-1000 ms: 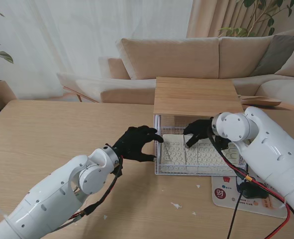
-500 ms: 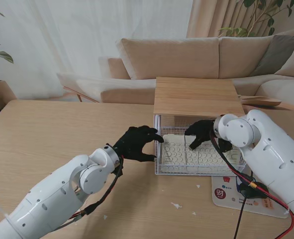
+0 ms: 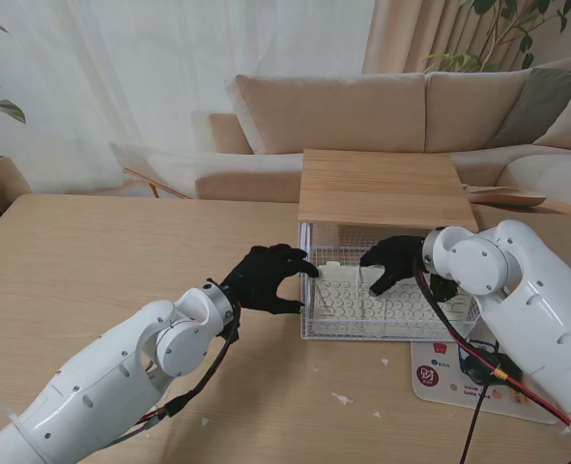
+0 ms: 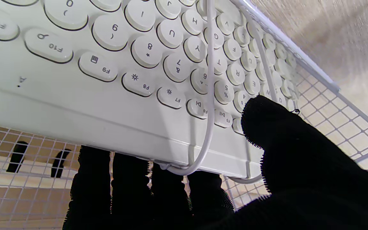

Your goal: Unroll the mouse pad and set up the keyboard and mouse from the tabletop organizer

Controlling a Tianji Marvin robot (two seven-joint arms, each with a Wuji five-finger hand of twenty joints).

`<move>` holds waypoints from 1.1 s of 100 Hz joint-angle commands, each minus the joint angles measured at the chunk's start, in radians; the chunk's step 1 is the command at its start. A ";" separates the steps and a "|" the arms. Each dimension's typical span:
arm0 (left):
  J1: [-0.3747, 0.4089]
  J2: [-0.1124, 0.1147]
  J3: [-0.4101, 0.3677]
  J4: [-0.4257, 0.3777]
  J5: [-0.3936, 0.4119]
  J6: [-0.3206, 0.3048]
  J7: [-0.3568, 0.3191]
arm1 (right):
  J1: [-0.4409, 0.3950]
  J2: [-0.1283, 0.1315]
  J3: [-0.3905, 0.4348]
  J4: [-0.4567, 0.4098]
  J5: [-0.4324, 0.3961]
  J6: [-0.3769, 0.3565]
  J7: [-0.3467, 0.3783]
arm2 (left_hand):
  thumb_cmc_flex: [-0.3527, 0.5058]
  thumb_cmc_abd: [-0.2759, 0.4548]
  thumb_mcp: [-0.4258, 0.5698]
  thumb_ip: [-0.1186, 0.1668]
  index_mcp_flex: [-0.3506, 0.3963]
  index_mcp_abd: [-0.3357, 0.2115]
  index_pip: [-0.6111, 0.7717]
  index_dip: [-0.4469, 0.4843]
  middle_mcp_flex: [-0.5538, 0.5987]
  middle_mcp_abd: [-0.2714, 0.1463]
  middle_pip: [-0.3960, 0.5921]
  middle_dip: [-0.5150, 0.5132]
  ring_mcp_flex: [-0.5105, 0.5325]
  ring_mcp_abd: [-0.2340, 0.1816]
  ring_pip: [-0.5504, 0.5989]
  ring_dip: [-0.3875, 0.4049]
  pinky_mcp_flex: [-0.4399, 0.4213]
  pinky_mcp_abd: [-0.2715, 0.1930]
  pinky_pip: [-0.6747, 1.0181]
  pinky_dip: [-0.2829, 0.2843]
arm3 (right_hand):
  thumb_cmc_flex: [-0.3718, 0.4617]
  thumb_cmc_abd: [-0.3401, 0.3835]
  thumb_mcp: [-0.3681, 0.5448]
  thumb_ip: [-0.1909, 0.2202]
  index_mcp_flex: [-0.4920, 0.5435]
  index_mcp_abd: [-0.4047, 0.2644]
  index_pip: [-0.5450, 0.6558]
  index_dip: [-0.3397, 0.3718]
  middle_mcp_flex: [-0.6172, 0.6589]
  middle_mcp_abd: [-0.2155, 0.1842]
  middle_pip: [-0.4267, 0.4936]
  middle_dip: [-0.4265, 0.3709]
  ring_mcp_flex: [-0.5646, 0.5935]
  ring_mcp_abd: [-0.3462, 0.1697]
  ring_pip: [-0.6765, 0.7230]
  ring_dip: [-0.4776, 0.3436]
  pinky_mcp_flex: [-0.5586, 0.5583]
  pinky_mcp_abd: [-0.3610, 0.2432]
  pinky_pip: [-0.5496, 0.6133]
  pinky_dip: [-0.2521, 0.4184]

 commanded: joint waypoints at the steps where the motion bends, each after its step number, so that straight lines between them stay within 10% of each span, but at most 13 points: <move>1: 0.004 0.001 0.005 0.018 0.002 0.010 -0.019 | -0.028 0.004 0.001 -0.002 -0.004 -0.002 0.031 | -0.009 0.035 -0.015 0.039 0.089 0.097 0.095 0.015 -0.002 -0.033 0.004 0.007 -0.014 -0.027 0.000 -0.004 0.000 0.009 -0.035 -0.012 | -0.016 -0.031 0.022 -0.036 0.061 -0.054 0.061 0.027 0.024 -0.050 0.051 0.011 0.058 -0.029 0.032 0.009 -0.002 0.015 0.040 -0.003; 64: -0.005 -0.004 0.007 0.033 -0.004 0.007 -0.003 | -0.044 -0.006 -0.014 0.054 -0.083 0.005 -0.049 | -0.004 0.034 -0.028 0.043 -0.096 0.050 -0.006 -0.045 -0.004 -0.026 0.001 0.005 -0.015 -0.020 -0.002 -0.003 0.000 0.009 -0.049 -0.008 | 0.122 -0.051 0.117 -0.043 0.108 -0.079 0.107 0.044 0.084 -0.054 0.107 0.063 0.111 -0.034 0.133 0.055 0.063 -0.006 0.166 0.042; 75: -0.005 -0.006 0.005 0.037 -0.004 0.004 0.008 | -0.045 -0.011 -0.015 0.066 -0.091 -0.002 -0.085 | -0.003 0.030 -0.027 0.044 -0.092 0.042 -0.104 -0.108 -0.004 -0.026 -0.002 0.004 -0.016 -0.016 -0.001 0.000 0.000 0.009 -0.053 -0.004 | 0.185 -0.083 0.119 -0.120 0.092 -0.107 0.272 -0.001 0.127 -0.050 0.170 0.132 0.146 -0.042 0.257 0.125 0.093 -0.012 0.249 0.070; 110: 0.005 -0.011 -0.013 0.037 0.007 0.001 0.048 | -0.044 -0.022 -0.013 0.081 -0.085 -0.032 -0.163 | -0.010 0.014 -0.015 0.045 -0.081 0.089 -0.397 -0.258 -0.014 -0.019 -0.052 -0.025 -0.023 -0.008 -0.020 0.001 0.001 0.008 -0.053 0.016 | 0.280 -0.135 0.158 -0.144 0.171 -0.186 0.520 -0.021 0.282 -0.037 0.234 0.206 0.271 -0.035 0.395 0.199 0.188 0.005 0.368 0.119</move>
